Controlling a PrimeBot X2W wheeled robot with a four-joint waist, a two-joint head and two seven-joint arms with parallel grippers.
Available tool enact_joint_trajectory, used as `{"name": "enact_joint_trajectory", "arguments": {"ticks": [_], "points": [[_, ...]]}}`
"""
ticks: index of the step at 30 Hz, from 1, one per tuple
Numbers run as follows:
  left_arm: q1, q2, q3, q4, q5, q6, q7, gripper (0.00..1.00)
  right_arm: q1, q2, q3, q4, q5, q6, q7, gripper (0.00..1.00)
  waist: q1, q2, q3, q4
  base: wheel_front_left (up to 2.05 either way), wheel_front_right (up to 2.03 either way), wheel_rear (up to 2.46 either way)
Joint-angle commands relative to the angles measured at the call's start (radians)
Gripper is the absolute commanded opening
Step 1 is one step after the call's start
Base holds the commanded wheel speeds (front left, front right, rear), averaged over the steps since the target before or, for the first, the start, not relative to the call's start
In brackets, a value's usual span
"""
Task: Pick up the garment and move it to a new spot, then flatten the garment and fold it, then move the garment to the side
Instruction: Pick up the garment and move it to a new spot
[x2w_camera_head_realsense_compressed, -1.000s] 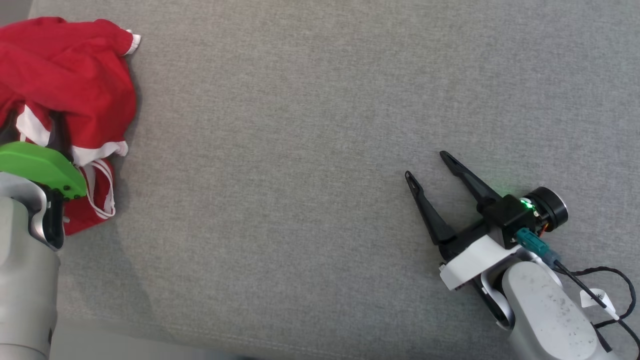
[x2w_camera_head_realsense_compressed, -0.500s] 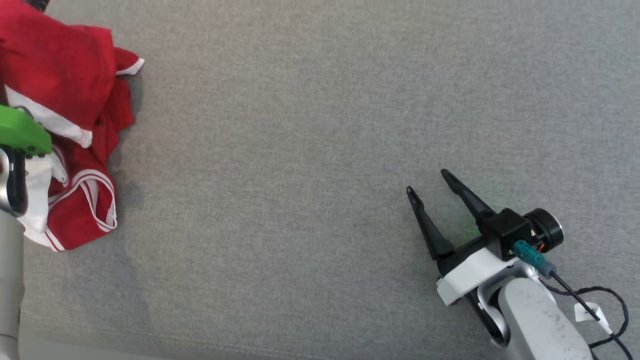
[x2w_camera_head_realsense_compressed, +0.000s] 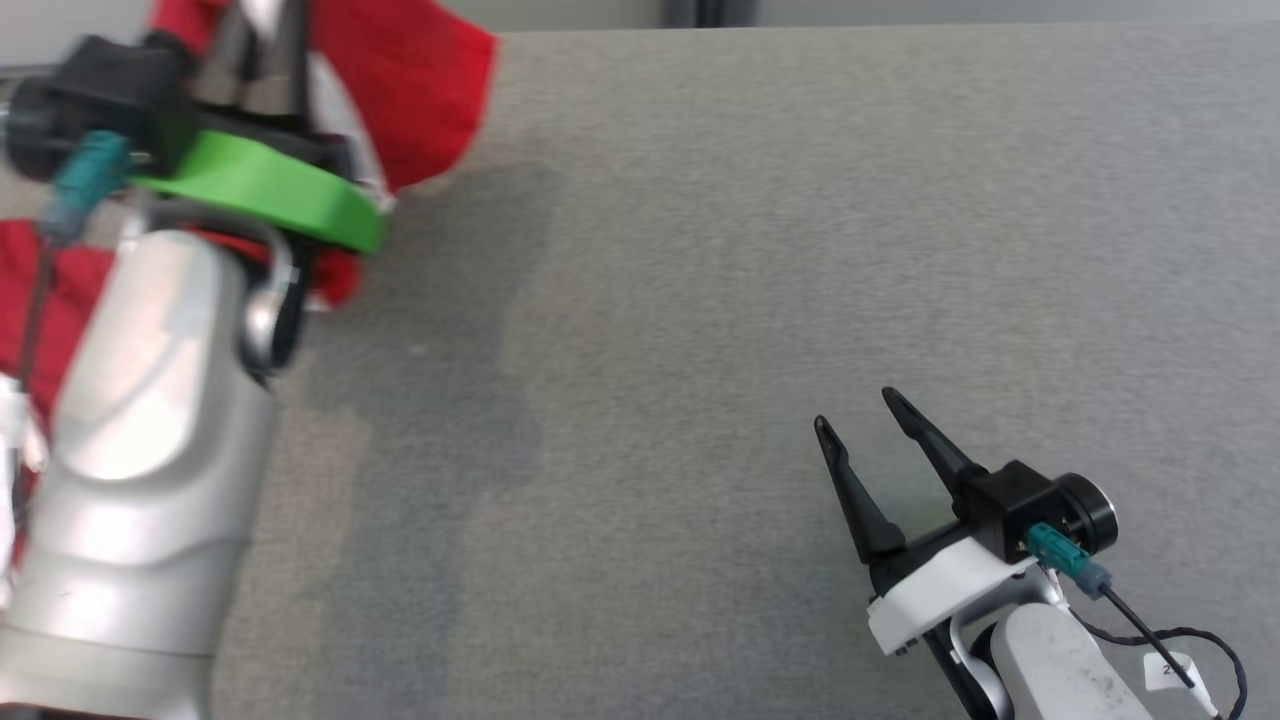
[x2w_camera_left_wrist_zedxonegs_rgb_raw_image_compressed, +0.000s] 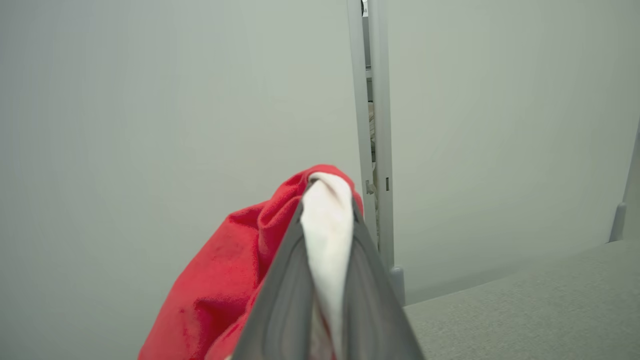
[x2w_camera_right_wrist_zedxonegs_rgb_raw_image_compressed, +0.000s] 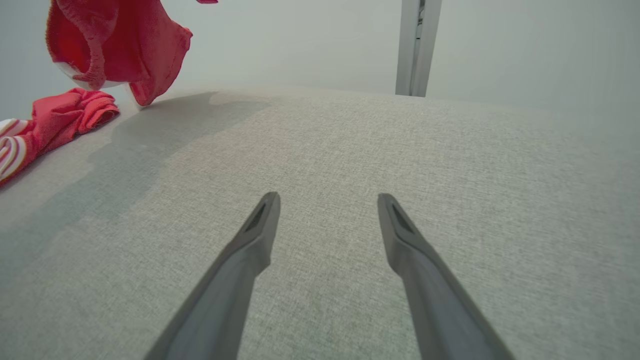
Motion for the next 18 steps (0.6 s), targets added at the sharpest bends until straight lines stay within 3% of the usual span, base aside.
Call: {"name": "enact_joint_trajectory", "arguments": {"ticks": [1, 7, 14, 15, 16, 18], "points": [[0.003, -0.025, -0.03, -0.014, -0.011, -0.003, -0.001, 0.0, 0.02, 0.001, -0.006, -0.003, 0.007, -0.001, 0.0, 1.0, 0.0, 0.0, -0.052, -0.111, 0.0, 0.0, 0.0], [0.033, -0.149, -0.195, -0.007, -0.074, -0.003, -0.001, 0.0, 0.044, 0.005, -0.012, -0.006, 0.009, -0.001, 0.0, 1.0, 0.0, 0.0, -0.062, -0.221, 0.0, 0.0, 0.0], [0.099, -0.199, -0.31, 0.064, -0.129, -0.003, -0.001, 0.0, 0.051, 0.006, -0.01, -0.009, 0.015, -0.001, 0.0, 1.0, 0.0, 0.0, -0.063, -0.266, 0.0, 0.0, 0.0], [0.115, -0.2, -0.313, 0.075, -0.131, -0.003, -0.001, 0.34, 0.054, 0.006, -0.012, -0.011, 0.017, -0.001, 0.0, 1.0, 0.0, 0.0, -0.066, -0.265, 0.0, 0.0, 0.0], [0.136, -0.202, -0.319, 0.09, -0.13, -0.003, -0.001, 1.0, 0.058, 0.006, -0.015, -0.012, 0.017, -0.001, 0.0, 1.0, 0.0, 0.0, -0.07, -0.262, 0.0, 0.0, 0.0], [0.178, -0.205, -0.306, 0.113, -0.13, -0.003, -0.001, 1.0, 0.063, 0.006, -0.021, -0.011, 0.018, -0.001, 0.0, 1.0, 0.0, 0.0, -0.081, -0.254, 0.0, 0.0, 0.0]]}}
